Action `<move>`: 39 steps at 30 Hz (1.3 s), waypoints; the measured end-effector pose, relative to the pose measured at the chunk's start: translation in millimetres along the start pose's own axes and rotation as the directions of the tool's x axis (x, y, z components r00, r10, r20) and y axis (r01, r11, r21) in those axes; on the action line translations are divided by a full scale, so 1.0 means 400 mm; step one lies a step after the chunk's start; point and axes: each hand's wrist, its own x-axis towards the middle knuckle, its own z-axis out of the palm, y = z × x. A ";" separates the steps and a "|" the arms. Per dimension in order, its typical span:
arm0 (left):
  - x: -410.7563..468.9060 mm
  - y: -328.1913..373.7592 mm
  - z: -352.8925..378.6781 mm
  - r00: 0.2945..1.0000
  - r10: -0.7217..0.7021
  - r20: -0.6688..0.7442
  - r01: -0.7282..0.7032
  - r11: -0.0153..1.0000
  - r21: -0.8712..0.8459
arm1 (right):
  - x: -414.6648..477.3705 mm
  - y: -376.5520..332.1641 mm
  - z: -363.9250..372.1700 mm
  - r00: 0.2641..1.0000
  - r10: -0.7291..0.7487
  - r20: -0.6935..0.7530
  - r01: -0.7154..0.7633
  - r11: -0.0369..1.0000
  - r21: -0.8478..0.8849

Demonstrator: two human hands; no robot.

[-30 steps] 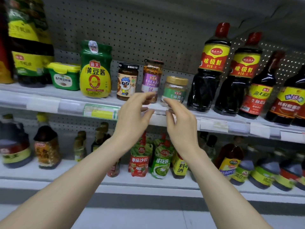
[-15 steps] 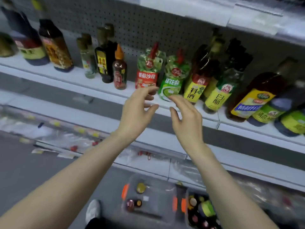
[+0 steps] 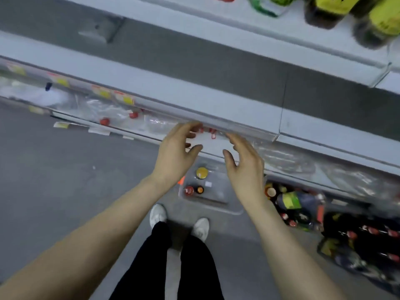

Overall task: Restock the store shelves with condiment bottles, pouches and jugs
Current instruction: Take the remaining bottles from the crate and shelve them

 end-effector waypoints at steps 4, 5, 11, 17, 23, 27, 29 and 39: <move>-0.037 -0.127 0.064 0.993 -0.080 0.083 0.080 0.997 0.012 | -0.049 0.069 0.105 0.992 0.109 0.061 -0.111 0.993 0.032; -0.045 -0.160 0.081 0.990 -0.103 0.099 0.103 0.995 0.013 | -0.060 0.089 0.131 0.988 0.138 0.074 -0.140 0.990 0.031; -0.086 -0.389 0.205 0.936 -0.283 0.211 0.268 0.959 0.095 | -0.134 0.246 0.304 0.942 0.285 0.179 -0.289 0.957 -0.005; -0.151 -0.621 0.334 0.863 -0.429 0.269 0.404 0.903 0.143 | -0.203 0.411 0.468 0.873 0.363 0.327 -0.359 0.930 -0.073; -0.201 -0.803 0.481 0.780 -0.531 0.331 0.494 0.847 0.196 | -0.242 0.567 0.612 0.780 0.387 0.491 -0.352 0.921 -0.168; -0.218 -0.891 0.575 0.751 -0.548 0.369 0.498 0.837 0.229 | -0.256 0.659 0.710 0.746 0.371 0.552 -0.308 0.928 -0.208; -0.221 -0.934 0.620 0.744 -0.549 0.381 0.495 0.836 0.237 | -0.259 0.708 0.761 0.720 0.370 0.587 -0.292 0.929 -0.227; -0.206 -1.099 0.799 0.700 -0.562 0.441 0.494 0.827 0.269 | -0.265 0.939 0.986 0.675 0.302 0.673 -0.154 0.950 -0.273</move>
